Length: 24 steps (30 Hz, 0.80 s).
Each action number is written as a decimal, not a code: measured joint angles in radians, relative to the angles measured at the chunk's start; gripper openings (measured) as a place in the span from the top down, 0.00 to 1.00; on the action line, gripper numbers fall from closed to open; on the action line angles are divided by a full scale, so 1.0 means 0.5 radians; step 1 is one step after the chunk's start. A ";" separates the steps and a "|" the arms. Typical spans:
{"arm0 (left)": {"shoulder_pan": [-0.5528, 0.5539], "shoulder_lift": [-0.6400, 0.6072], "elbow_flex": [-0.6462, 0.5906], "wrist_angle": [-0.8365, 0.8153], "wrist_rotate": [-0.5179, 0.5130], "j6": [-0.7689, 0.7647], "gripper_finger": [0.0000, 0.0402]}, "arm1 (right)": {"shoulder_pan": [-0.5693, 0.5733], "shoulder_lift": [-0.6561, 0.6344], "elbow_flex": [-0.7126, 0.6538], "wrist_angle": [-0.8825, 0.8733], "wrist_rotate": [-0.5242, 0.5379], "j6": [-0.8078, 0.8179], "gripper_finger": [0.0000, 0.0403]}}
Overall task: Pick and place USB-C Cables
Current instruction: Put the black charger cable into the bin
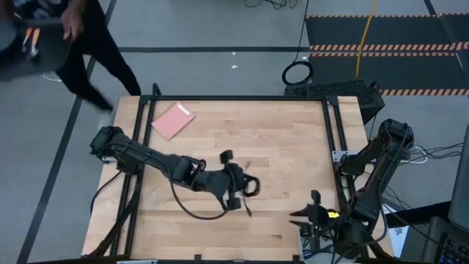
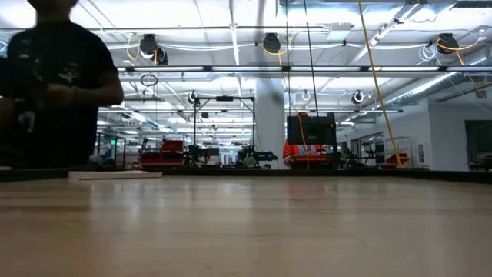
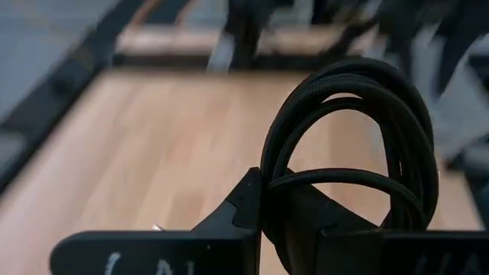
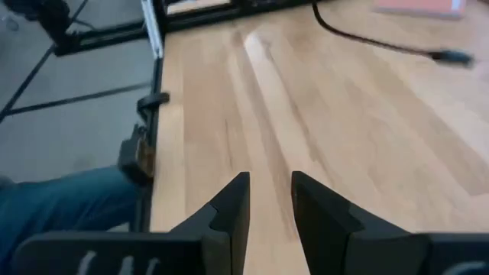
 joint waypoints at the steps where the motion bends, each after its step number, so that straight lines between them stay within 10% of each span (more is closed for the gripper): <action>1: 0.013 0.000 0.000 0.116 0.040 0.081 0.92 | -0.012 0.000 0.000 0.013 0.012 -0.009 0.77; 13: 0.127 0.015 0.001 0.943 0.906 0.509 0.92 | -0.008 -0.239 0.000 0.094 -0.370 0.010 0.77; 24: 0.116 0.269 0.000 1.353 1.154 0.685 0.92 | 0.114 -0.622 0.000 0.068 -0.040 -0.576 0.77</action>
